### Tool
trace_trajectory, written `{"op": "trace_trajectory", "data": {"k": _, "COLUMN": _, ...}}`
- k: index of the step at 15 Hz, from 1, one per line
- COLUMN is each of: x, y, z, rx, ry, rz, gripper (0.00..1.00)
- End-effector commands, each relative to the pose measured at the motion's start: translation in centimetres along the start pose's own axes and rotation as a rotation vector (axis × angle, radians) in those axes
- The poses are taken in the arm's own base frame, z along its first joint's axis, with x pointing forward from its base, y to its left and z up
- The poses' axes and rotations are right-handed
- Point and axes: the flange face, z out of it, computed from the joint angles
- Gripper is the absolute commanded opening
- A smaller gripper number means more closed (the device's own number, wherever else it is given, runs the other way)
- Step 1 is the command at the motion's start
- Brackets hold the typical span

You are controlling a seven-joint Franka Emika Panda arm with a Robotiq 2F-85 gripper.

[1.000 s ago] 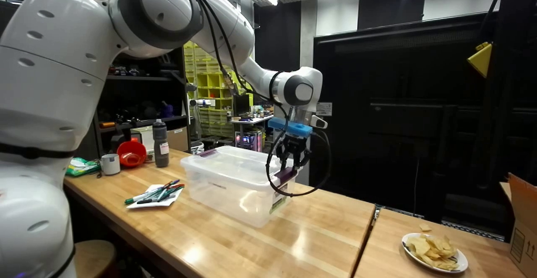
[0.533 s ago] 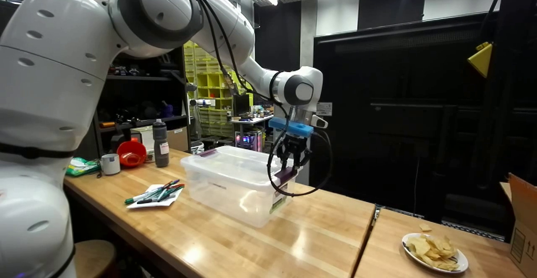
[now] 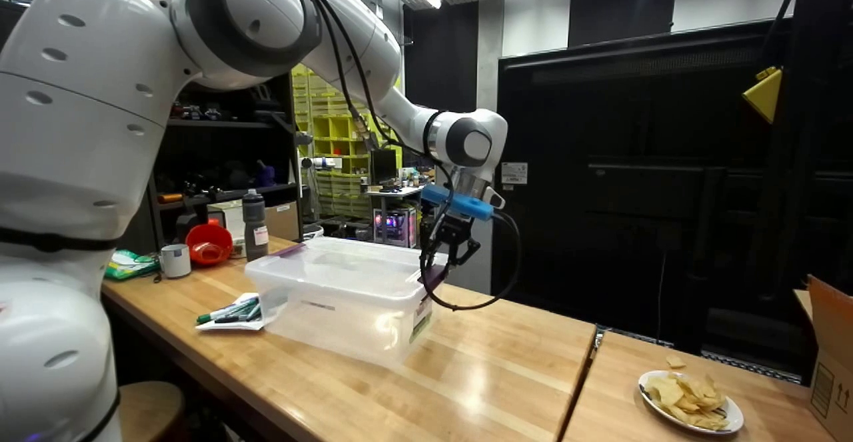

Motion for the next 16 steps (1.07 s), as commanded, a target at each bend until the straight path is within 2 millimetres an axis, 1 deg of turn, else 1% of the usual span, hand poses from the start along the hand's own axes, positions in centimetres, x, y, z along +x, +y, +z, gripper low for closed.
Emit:
{"op": "trace_trajectory", "data": {"k": 1, "x": -2.2, "y": -3.3, "z": -1.3, "rx": 0.113, "ry": -0.043, "rz": -0.161, "gripper": 0.12}}
{"op": "trace_trajectory", "data": {"k": 4, "x": -3.1, "y": -5.3, "z": -1.9, "rx": 0.232, "ry": -0.098, "rz": -0.264, "gripper": 0.12}}
{"op": "trace_trajectory", "data": {"k": 7, "x": -4.3, "y": -6.0, "z": -2.9, "rx": 0.372, "ry": -0.144, "rz": -0.332, "gripper": 0.12}}
{"op": "trace_trajectory", "data": {"k": 11, "x": -6.4, "y": -5.0, "z": -5.2, "rx": 0.594, "ry": -0.184, "rz": -0.399, "gripper": 0.12}}
{"op": "trace_trajectory", "data": {"k": 13, "x": -7.4, "y": -4.3, "z": -6.3, "rx": 0.693, "ry": -0.183, "rz": -0.401, "gripper": 0.12}}
{"op": "trace_trajectory", "data": {"k": 14, "x": -7.8, "y": -3.9, "z": -6.9, "rx": 0.687, "ry": -0.154, "rz": -0.374, "gripper": 0.12}}
{"op": "trace_trajectory", "data": {"k": 15, "x": -7.9, "y": -3.6, "z": -7.6, "rx": 0.633, "ry": -0.116, "rz": -0.323, "gripper": 0.12}}
{"op": "trace_trajectory", "data": {"k": 16, "x": -8.0, "y": -3.1, "z": -8.1, "rx": 0.592, "ry": -0.080, "rz": -0.298, "gripper": 0.62}}
